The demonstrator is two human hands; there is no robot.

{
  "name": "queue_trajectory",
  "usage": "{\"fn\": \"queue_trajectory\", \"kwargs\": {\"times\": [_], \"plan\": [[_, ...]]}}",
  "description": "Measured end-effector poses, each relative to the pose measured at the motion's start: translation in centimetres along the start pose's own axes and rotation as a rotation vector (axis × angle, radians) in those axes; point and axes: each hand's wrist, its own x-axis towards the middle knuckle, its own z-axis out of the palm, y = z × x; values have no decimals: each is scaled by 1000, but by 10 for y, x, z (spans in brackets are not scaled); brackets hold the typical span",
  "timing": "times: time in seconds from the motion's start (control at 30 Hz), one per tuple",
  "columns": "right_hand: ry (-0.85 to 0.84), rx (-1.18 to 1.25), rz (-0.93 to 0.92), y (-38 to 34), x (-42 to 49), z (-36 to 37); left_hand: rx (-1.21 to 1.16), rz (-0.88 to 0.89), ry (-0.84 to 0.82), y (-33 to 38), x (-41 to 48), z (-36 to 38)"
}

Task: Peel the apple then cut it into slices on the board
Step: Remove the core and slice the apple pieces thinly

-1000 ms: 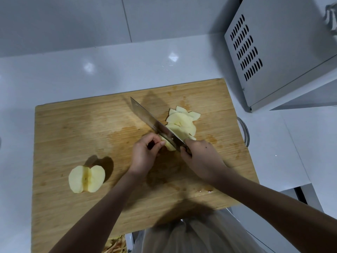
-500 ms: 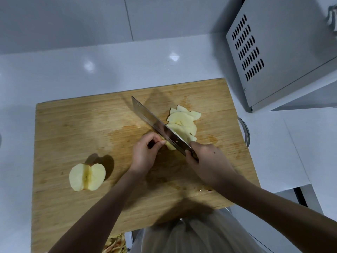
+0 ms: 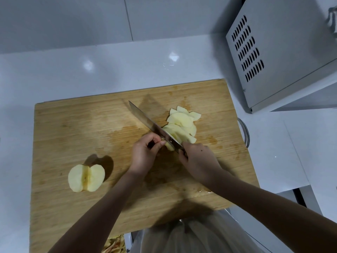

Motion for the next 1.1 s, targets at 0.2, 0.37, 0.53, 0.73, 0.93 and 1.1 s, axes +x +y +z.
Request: {"fn": "queue_trajectory", "kwargs": {"times": [0.2,0.37,0.53,0.73,0.93,1.1], "plan": [[-13,111,8,6,4,-2,53,17,-13,2,2,-1],[86,143,-31,12,-7,-17,150,-2,-2,3,2,1],[213,153,-32,28,-26,-35,140,-41,-28,8,4,0],[237,90,-79,46,-40,-44,229,-65,235,29,-13,-40],[366,-36,-161,49,-34,-31,429,544,173,74,-22,-29],[410,-33,-261,48,-30,-26,757,766,-259,73,-10,21]]}}
